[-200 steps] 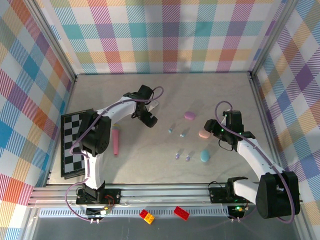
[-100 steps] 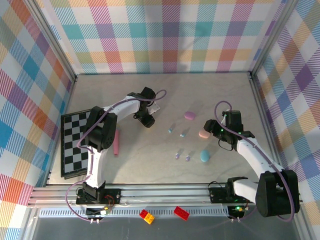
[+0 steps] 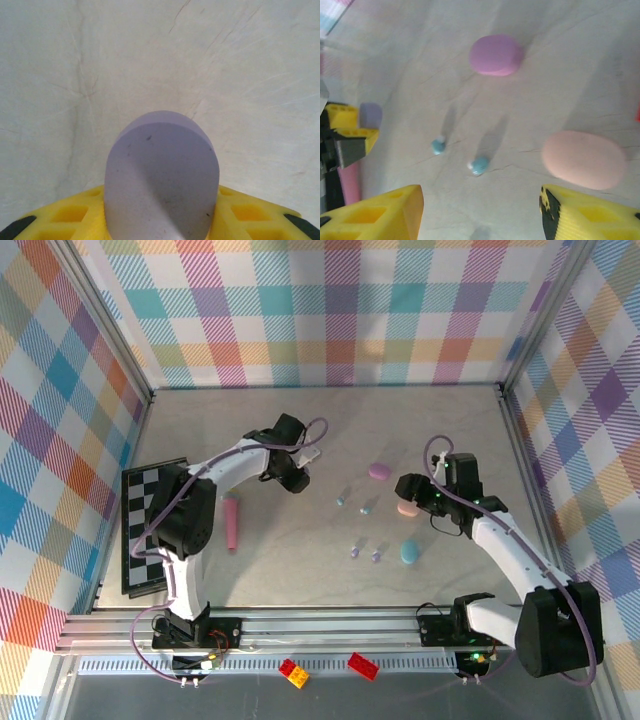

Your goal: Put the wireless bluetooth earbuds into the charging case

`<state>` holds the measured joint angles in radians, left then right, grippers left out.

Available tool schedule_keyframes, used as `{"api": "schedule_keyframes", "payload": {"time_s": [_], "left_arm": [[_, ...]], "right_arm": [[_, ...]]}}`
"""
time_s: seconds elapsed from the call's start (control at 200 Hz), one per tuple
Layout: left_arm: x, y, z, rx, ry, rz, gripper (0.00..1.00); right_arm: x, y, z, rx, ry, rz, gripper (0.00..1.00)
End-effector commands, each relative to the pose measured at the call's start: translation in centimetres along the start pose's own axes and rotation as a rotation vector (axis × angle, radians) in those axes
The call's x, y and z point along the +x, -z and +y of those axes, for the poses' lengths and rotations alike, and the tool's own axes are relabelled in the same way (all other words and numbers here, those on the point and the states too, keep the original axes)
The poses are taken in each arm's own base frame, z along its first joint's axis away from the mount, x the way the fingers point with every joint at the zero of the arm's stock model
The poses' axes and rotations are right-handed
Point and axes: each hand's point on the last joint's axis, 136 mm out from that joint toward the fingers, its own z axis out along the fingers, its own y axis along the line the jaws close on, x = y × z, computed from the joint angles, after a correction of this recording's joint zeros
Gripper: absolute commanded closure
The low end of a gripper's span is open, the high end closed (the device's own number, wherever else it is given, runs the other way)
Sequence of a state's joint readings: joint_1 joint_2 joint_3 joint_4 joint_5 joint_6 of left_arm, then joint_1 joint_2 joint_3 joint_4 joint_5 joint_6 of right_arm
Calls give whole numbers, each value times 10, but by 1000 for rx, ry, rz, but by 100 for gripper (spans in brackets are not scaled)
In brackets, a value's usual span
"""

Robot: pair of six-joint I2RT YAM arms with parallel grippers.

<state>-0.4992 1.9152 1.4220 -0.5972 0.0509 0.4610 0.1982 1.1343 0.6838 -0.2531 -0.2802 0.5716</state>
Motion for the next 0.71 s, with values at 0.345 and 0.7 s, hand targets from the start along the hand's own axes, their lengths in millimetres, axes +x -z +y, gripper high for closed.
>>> {"api": "schedule_keyframes", "payload": {"time_s": [0.345,0.7], "left_arm": [[-58,86,-125,204,-280,-363,58],[-70,114,-157,274,-364,-485,59]], "right_arm": [[18,2,104,-456,9,244,37],[31,1,122,-563,-1,351,42]]}}
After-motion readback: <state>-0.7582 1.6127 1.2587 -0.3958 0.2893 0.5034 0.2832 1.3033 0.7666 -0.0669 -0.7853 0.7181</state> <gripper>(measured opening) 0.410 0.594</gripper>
